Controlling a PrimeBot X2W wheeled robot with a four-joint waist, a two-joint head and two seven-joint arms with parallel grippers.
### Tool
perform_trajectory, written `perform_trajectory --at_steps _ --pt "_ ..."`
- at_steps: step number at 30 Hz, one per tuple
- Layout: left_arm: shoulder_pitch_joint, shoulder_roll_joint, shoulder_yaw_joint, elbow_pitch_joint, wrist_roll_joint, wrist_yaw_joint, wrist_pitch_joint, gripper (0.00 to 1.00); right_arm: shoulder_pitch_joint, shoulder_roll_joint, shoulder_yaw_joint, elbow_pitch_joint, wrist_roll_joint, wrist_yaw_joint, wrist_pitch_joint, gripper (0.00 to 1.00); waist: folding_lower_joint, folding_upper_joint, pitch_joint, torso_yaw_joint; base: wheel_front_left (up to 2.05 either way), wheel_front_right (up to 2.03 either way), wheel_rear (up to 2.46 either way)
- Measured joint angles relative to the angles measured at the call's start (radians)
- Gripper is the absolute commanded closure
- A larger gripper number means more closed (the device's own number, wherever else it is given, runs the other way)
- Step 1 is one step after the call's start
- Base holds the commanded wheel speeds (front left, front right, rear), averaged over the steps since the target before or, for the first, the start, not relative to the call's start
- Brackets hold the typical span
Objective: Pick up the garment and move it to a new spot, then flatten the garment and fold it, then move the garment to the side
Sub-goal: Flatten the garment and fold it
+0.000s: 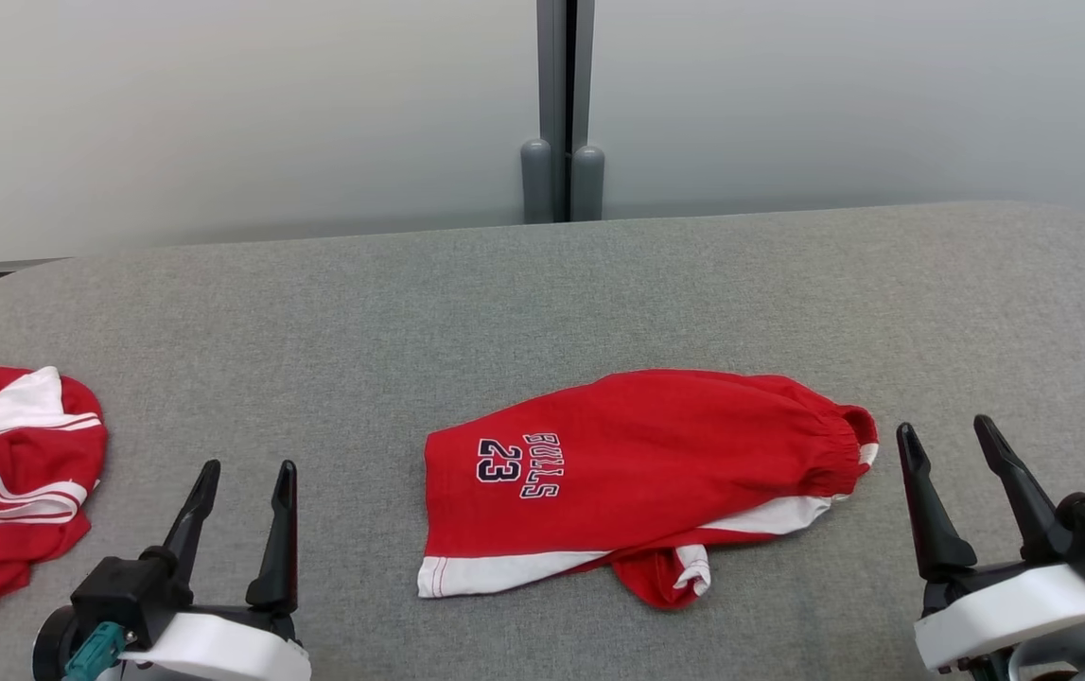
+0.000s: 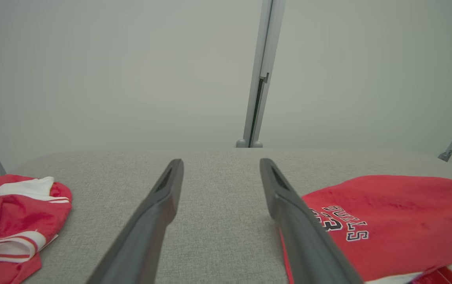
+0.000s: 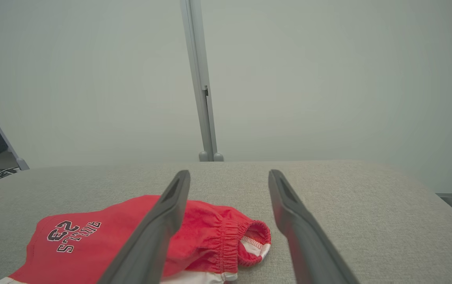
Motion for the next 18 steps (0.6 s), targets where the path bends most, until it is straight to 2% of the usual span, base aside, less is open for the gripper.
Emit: perform_trajectory --at_steps 6,12,17,18 --pt "-0.008 -0.016 -0.056 0.043 -0.016 -0.027 0.082 0.00 0.007 0.005 0.015 0.005 0.004 0.000 0.001 0.00 0.0000 0.0000 0.011 -0.006 0.00 0.00 0.00" --pt "-0.037 -0.058 -0.143 0.167 -0.046 -0.089 0.192 0.00 -0.004 0.012 0.033 0.019 0.010 0.000 0.005 0.00 0.0000 0.0000 0.046 -0.033 0.00 0.00 0.00" --pt "-0.067 -0.084 -0.160 0.280 -0.076 -0.102 0.226 0.00 -0.004 0.020 0.033 0.031 0.010 0.000 0.003 0.00 0.0000 0.0000 0.077 -0.061 0.00 0.00 0.00" --pt "-0.073 -0.087 -0.157 0.296 -0.083 -0.105 0.226 0.37 -0.004 0.020 0.030 0.037 0.010 0.000 0.003 0.00 0.0000 0.0000 0.083 -0.066 0.00 0.00 0.00"
